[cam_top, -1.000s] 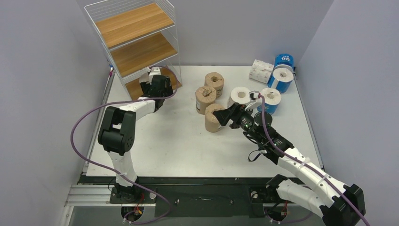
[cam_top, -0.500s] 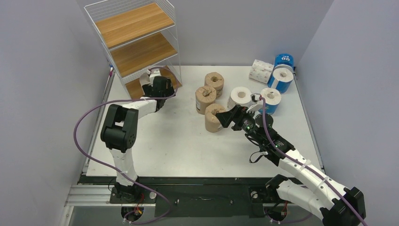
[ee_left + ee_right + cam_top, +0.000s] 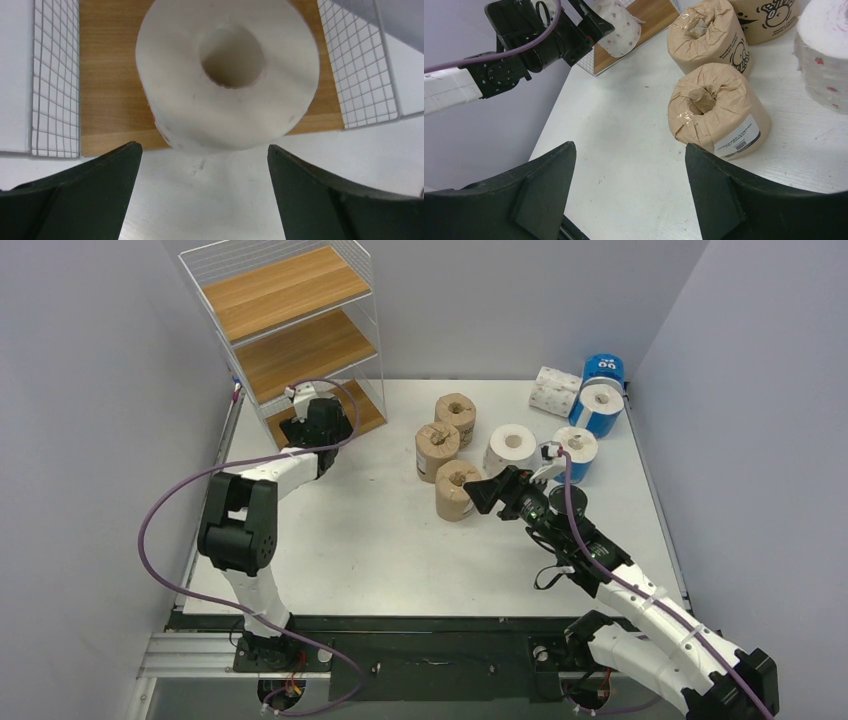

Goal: Place and organize the paper towels onto the shelf
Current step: Adjust the paper towel on the shelf.

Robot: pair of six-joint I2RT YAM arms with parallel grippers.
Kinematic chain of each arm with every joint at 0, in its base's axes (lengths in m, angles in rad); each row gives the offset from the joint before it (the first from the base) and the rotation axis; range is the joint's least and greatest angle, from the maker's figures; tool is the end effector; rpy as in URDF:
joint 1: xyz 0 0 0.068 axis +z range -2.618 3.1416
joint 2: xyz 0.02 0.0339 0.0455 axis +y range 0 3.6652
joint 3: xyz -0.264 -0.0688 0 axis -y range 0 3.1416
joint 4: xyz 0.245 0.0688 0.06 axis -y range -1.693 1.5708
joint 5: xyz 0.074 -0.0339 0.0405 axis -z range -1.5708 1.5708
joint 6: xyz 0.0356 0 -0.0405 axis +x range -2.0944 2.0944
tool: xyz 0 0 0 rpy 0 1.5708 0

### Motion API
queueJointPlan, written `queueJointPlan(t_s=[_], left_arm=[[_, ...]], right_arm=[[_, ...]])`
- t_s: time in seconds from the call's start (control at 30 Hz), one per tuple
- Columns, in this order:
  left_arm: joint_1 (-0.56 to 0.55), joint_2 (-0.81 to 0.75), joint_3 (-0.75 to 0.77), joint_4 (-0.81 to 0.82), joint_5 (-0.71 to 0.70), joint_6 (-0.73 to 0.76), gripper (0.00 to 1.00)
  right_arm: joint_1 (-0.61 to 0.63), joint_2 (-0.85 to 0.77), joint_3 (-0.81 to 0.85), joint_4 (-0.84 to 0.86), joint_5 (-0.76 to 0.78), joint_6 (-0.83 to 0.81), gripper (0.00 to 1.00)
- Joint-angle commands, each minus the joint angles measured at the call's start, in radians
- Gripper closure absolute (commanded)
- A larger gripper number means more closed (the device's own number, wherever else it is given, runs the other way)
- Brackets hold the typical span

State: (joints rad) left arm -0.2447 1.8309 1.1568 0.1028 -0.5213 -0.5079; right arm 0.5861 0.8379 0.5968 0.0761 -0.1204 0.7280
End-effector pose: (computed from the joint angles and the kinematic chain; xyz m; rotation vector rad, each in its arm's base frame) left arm 0.3972 -0.0809 0.2059 -0.5618 1.9822 0.0967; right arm 0.1672 0.1161 0.2915 0.0370 1.8578 1.0489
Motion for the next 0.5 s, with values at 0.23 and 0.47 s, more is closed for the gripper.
queueJointPlan(t_s=[0.23, 0.47], left_arm=[[0.016, 0.147, 0.198, -0.061, 0.079, 0.009, 0.04], [-0.005, 0.198, 0.236, -0.061, 0.1, -0.004, 0.04]], right_arm=[[-0.037, -0.058, 0.005, -0.025, -0.016, -0.027, 0.24], [-0.041, -0.068, -0.009, -0.032, -0.011, -0.032, 0.24]])
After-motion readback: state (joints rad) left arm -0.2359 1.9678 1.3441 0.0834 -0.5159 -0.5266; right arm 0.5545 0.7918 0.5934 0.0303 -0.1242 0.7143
